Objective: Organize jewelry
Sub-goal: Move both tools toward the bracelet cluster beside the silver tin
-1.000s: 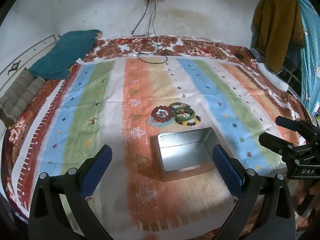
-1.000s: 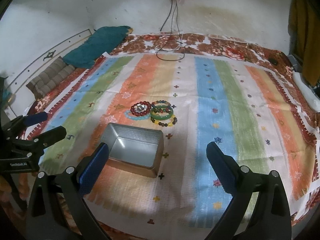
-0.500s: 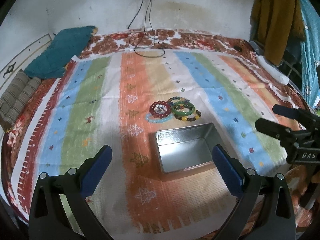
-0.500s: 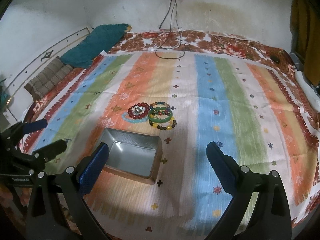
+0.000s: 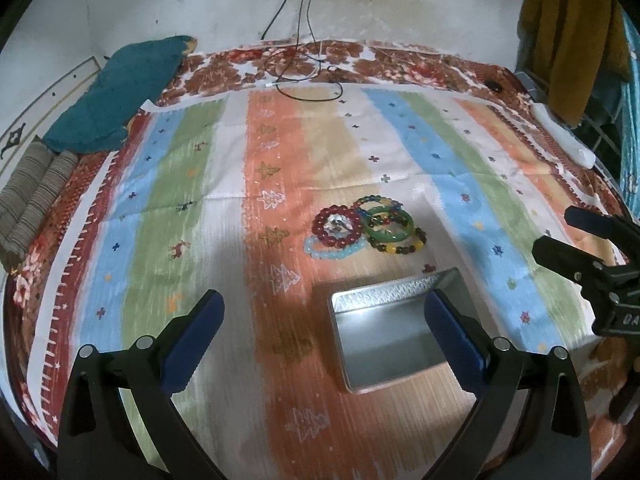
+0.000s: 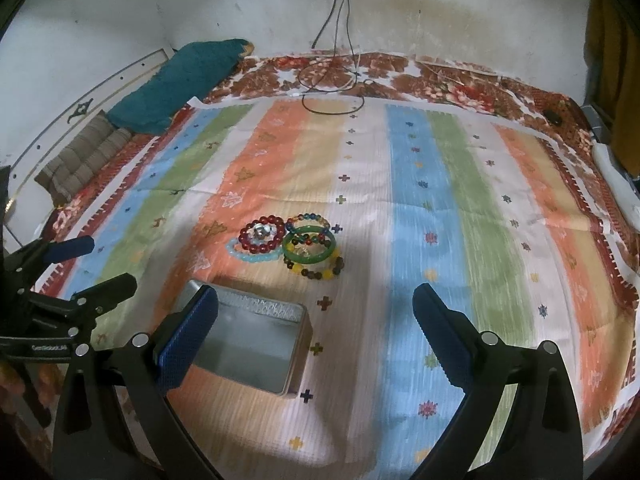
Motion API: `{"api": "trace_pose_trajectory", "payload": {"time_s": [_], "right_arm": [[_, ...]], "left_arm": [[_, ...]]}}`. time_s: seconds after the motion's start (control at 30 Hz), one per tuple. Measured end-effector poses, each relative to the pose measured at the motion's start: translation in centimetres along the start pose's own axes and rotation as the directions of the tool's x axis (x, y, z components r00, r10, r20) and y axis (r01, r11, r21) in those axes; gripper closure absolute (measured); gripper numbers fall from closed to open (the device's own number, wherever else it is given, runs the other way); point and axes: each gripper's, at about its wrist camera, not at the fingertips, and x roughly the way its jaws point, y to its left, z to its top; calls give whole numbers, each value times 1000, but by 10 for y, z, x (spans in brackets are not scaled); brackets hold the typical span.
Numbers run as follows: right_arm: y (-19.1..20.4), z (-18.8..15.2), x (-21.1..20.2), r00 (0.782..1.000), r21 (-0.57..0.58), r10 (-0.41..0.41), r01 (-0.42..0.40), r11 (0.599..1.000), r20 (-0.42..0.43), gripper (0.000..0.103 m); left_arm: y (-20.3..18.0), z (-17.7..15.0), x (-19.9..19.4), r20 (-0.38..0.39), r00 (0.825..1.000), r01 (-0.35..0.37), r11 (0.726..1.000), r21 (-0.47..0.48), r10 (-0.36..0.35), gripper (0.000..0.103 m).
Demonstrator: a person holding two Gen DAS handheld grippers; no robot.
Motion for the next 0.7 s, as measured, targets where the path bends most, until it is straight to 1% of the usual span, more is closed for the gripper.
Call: {"api": "trace_pose_trajectory", "payload": {"time_s": [0.33,0.7], "right_arm": [[-6,21,27,999,13,-8,8,1000,-39,4],[-10,38,58,996,15,-20,22,1000,-84,4]], "left_arm": [[6,21,27,-46,999,-23,1000,-8,23,6],[8,37,55,-84,995,-48,999,17,50,6]]}}
